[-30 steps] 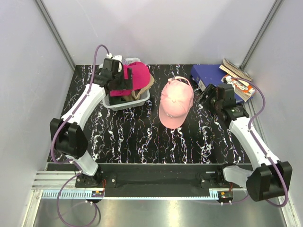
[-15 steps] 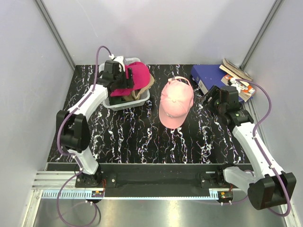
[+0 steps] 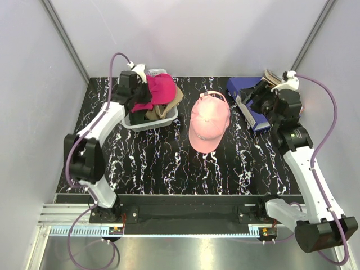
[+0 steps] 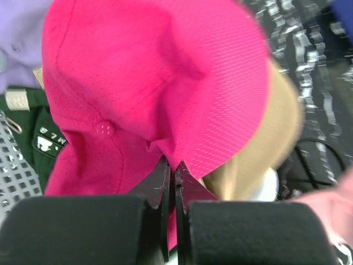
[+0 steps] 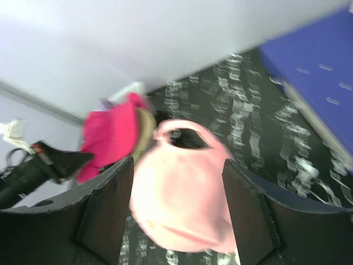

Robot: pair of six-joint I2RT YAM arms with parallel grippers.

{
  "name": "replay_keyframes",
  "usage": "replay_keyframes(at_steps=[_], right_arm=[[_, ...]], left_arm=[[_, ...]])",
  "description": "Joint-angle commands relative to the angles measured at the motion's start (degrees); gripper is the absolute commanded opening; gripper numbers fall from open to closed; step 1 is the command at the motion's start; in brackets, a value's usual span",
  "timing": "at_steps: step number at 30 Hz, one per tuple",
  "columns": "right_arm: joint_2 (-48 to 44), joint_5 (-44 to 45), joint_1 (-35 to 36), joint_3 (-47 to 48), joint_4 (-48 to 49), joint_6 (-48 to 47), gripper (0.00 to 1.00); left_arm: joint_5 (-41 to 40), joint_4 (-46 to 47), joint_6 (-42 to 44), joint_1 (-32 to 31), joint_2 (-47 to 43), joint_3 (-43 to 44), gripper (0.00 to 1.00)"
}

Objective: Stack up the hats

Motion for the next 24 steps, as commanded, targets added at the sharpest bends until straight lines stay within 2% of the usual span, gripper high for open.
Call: replay_keyframes(at_steps=[1,6,12,16,20,24], right_arm=[[5.0,-13.6,0.0,4.4,11.4,2.0,0.73],[12.8,-24.9,1.5,8.1,21.2,10.5,0.72],[18.5,-29.7,5.3,11.1,28.2,22.0,0.73],[21.3,-32.3,8.5,13.9,27.9,25.2,0.75],[22.5,-34.3,9.8,12.6,30.5,28.2,0.77],[24.4,-36.5,9.9,14.6,24.7,26.8,0.77]], left_arm=[[7.6,3.3,2.9,0.2,-12.0,-0.9,0.00],[14.0,2.7,1.4,0.1,-21.9,-3.7,0.00],[17.2,2.4,-1.1,-1.7,-29.8,-6.7,0.00],[17.5,2.0,-0.8,-5.8,-32.3,-7.0,0.00],[17.2,1.6,-0.6,-9.6,-32.4,-6.3,0.00],[14.8,1.6,0.3,-13.9,-32.0,-5.1,0.00]])
